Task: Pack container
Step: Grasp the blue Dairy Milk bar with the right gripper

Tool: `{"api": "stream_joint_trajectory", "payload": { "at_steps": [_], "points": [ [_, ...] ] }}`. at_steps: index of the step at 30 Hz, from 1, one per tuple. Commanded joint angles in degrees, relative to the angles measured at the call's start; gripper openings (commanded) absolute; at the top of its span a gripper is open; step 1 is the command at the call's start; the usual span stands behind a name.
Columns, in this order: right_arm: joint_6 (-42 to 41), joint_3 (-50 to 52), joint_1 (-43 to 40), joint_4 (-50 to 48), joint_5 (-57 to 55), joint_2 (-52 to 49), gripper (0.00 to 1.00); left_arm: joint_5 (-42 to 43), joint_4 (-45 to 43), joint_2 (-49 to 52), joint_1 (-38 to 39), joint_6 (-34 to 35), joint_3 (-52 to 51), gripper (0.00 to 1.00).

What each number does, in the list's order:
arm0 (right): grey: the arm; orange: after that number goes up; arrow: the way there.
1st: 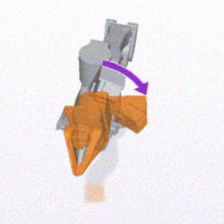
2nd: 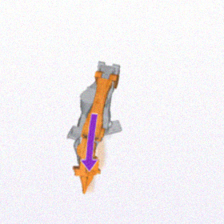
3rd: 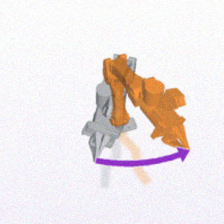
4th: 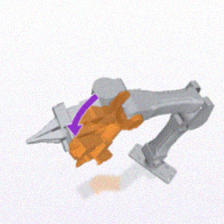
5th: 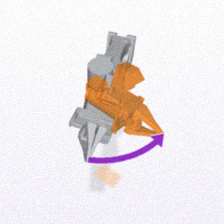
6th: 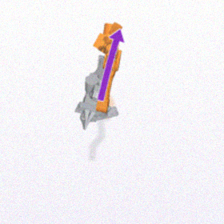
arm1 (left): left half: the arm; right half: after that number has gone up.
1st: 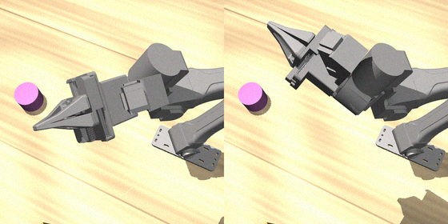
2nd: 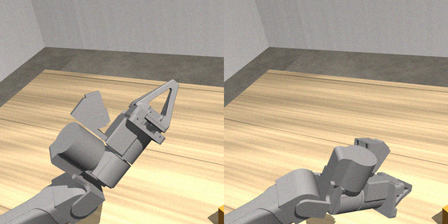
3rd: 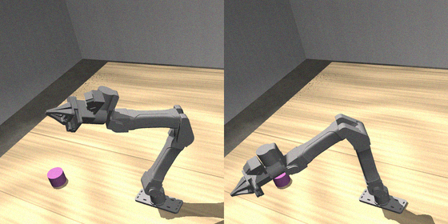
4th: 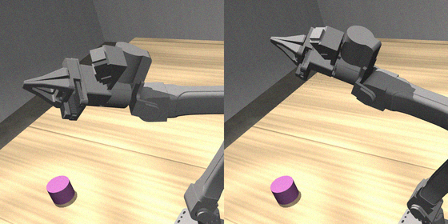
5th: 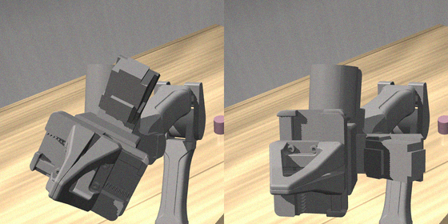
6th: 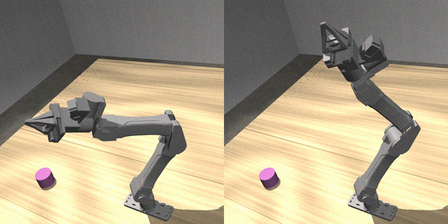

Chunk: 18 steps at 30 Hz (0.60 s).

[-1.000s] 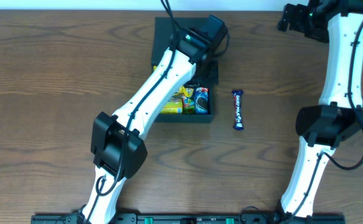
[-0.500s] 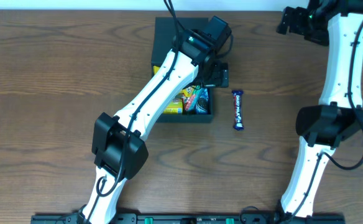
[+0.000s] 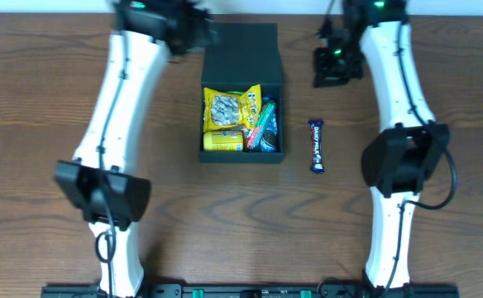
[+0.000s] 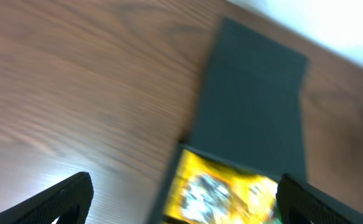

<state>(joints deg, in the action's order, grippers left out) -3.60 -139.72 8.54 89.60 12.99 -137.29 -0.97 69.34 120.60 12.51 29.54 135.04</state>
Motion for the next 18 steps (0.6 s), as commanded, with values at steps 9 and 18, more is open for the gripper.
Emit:
{"api": "stream_joint_trajectory", "payload": {
  "at_steps": [9,18],
  "points": [
    [-14.0,17.8,4.3,-1.7,-10.2,0.5,0.72,3.6,0.9,-1.0,-12.3,-2.6,1.0,0.95],
    [-13.4,27.0,4.6,-8.9,-8.5,0.5,0.69,3.6,-0.7,-1.0,-12.3,-5.0,1.0,0.95]
  ]
}}
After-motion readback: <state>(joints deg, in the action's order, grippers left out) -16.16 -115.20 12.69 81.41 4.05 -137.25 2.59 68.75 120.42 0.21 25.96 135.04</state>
